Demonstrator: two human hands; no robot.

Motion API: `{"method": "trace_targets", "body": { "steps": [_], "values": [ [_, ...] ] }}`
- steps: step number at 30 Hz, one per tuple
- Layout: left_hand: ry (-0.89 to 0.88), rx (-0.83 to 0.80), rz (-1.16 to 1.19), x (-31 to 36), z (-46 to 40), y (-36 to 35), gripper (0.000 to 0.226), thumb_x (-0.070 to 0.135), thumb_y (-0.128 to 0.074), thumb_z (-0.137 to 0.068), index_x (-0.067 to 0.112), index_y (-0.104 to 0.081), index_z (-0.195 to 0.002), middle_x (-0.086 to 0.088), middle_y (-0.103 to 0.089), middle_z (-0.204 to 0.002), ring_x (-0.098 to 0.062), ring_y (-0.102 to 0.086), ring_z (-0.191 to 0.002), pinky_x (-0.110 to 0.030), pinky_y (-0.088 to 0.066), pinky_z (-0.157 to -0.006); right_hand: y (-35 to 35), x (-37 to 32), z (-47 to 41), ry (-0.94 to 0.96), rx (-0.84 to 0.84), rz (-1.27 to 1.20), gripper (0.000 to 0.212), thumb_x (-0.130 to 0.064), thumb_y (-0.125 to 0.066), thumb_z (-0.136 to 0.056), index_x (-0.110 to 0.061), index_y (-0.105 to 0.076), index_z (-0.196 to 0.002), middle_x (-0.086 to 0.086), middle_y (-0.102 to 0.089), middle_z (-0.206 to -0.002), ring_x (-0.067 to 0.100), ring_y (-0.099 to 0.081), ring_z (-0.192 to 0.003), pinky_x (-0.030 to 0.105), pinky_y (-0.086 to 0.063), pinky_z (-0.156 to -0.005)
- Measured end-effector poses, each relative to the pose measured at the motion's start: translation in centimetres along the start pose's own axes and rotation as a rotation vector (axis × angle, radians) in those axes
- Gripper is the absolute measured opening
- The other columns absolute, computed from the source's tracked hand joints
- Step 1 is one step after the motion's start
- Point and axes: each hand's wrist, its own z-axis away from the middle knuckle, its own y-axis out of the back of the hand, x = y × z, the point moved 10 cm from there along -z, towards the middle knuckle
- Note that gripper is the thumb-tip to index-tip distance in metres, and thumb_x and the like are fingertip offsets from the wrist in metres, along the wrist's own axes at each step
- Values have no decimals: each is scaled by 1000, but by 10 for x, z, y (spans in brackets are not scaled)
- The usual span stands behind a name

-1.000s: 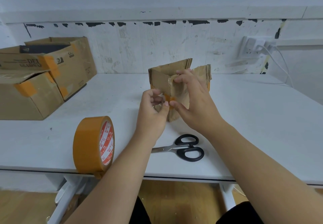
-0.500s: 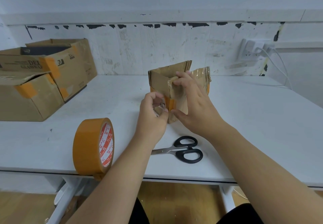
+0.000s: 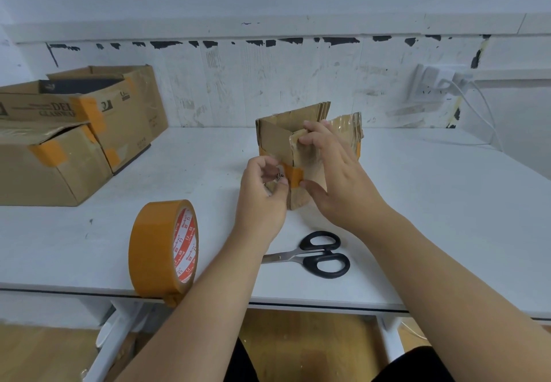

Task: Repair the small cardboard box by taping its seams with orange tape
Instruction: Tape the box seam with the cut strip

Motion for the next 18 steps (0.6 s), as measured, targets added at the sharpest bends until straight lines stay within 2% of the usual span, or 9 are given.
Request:
{"method": "trace_targets", "body": {
  "steps": [4,6,10,15,18],
  "values": [
    [-10,50,11,1,-3,2,21,6,-56,-91,20,-48,-104,8,-57,-93,10,-53,-80,-5,-42,-74,0,-1,-1,12,13,-1,57,0,-68,-80,-6,-41,-130,9,-37,-148,26,-21,-146,34,-18,-120],
    [-6,67,31,1,-4,4,16,11,-56,-92,19,-49,-104,11,-56,-90,12,-52,-76,-6,-43,-72,2,-1,-1,-10,25,-30,53,0,-66,-82,-7,-43,-129,7,-38,-148,24,-20,-147,31,-17,-120],
    [-3,87,41,-1,-7,5,15,18,-59,-91,17,-50,-103,9,-56,-88,11,-52,-72,-5,-43,-68,7,-1,-1,-41,78,-72,41,-5,-63,-86,-8,-48,-124,4,-43,-145,22,-24,-145,26,-16,-118],
    [23,76,58,-2,-8,5,15,23,-60,-91,18,-50,-101,7,-56,-87,11,-53,-70,-7,-44,-67,7,1,-3,-57,108,-118,34,-12,-62,-89,-11,-50,-120,3,-48,-140,25,-32,-142,38,-24,-118],
    [13,60,34,0,-8,3,15,22,-60,-91,19,-49,-101,9,-56,-88,12,-52,-71,-6,-43,-67,9,1,-2,-68,125,-115,34,-13,-63,-89,-12,-50,-120,0,-47,-141,23,-32,-142,38,-24,-118]
  ]
}}
